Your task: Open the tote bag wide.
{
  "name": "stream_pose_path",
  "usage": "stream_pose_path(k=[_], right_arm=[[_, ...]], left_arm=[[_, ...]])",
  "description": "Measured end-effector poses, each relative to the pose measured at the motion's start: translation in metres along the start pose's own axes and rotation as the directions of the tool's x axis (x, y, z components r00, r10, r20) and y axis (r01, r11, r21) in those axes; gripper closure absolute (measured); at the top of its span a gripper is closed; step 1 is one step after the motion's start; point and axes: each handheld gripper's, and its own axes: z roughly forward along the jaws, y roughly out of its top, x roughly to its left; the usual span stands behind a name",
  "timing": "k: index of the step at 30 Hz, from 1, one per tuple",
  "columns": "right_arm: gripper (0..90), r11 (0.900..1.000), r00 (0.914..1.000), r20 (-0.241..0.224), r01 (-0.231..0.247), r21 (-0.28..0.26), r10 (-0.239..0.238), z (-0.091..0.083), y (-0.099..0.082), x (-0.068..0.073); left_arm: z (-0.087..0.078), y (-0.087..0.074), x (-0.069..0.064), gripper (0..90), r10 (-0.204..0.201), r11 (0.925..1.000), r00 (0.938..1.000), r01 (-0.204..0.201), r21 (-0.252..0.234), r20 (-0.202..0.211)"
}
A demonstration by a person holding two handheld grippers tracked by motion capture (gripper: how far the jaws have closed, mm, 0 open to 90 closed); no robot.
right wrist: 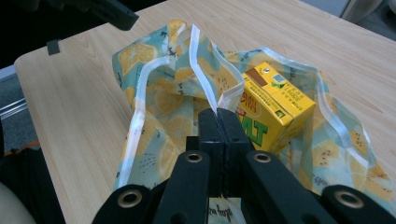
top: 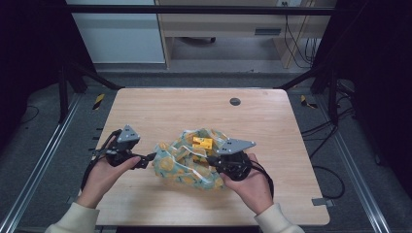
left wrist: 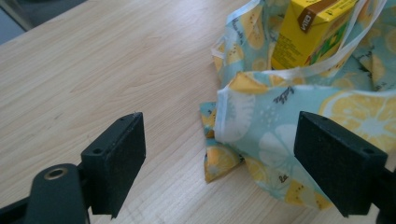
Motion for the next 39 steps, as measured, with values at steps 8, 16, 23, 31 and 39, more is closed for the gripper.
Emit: stream_pose_path(k=[8,16,23,31,39], right_arm=[[89.7,0.9998,0.9999,-0.002,0.013,0.015,-0.013,0.004,-0.007,0.002],[89.3,0.9999,0.9999,-0.003,0.011,0.012,-0.011,0.007,-0.010,0.002],[88.8,0.9999,0.9999,0.013,-0.006,0.009,0.006,0.006,-0.013,-0.003],[88.2,0.9992,0.9989,0.031,-0.036,0.018,0.035,0.007,-0.018,-0.011],[88.0,0.9990,0.9980,0.047,-0.044,0.010,0.044,0.000,-0.022,-0.013]], left_arm=[[0.020,0.032,0.007,13.8,0.068,0.9901,0.9911,-0.081,0.115,0.114],[0.046,0.034,0.006,11.2,0.079,0.9703,0.9766,-0.121,0.209,0.200],[0.056,0.025,-0.010,13.1,0.131,0.9469,0.9468,-0.208,0.246,0.294],[0.053,0.019,-0.017,43.7,0.166,0.9380,0.9349,-0.248,0.243,0.314],[0.038,0.016,-0.017,74.3,0.186,0.9514,0.9437,-0.242,0.190,0.274]])
